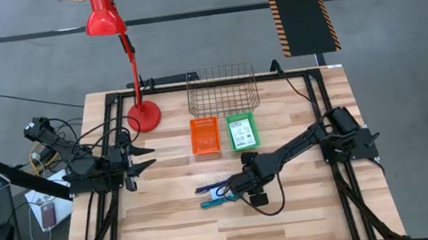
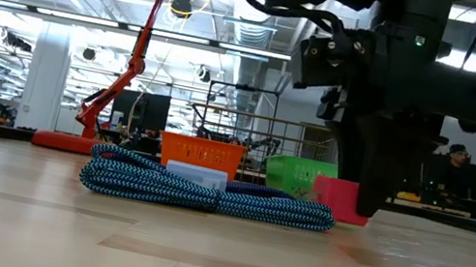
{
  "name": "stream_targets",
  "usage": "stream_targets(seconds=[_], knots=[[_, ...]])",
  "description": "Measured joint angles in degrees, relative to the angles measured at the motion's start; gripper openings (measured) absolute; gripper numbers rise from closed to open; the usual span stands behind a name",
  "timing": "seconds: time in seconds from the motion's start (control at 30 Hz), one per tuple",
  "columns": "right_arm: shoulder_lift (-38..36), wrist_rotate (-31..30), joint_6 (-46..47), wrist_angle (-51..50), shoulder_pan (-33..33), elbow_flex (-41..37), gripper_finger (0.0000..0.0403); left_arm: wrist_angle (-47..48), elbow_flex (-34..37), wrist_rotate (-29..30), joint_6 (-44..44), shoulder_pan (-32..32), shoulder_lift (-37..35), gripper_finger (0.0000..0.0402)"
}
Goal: Pick and place items into bin
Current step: Put the pink charger adapter into the orange bin
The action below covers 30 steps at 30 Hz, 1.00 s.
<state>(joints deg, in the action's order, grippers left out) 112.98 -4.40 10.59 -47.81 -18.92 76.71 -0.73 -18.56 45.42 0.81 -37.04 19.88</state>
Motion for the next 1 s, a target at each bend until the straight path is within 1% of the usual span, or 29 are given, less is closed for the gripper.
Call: stream_targets(seconds=[0.03,0.23,0.37,0.6,0.77,0.87,1.0], knots=[[-0.12,0.00,0.00,-0.20,0.00,0.00,0.0139,-0.01,0.00,0.00,-0.06,0.00,0.00,0.0142],[-0.95,-0.02,0.00,-0.73,0.00,0.05,0.0138,-0.42,0.00,-0.01,-0.14,0.00,-0.02,0.0142],[-1.02,-0.43,-0.01,-2.38,0.00,1.36,0.0147,-0.48,0.00,-0.37,-0.24,0.00,-0.02,0.0142],[-1.02,-1.91,-1.34,-5.06,0.33,4.55,0.0138,-0.51,0.00,-5.77,-4.18,-0.02,0.00,0.0142],[-1.02,-3.09,-1.68,-6.80,0.98,6.85,0.0143,-0.57,0.00,-8.80,-10.66,-0.01,0.95,0.0142],[-1.02,-3.19,-2.08,-8.01,1.46,8.32,0.0147,-0.53,0.00,-9.19,-15.76,-0.02,2.80,0.0142],[-0.98,-3.23,-3.56,-8.90,2.04,10.65,0.0138,-0.58,-0.01,-9.17,-21.84,-0.02,6.55,0.0142]])
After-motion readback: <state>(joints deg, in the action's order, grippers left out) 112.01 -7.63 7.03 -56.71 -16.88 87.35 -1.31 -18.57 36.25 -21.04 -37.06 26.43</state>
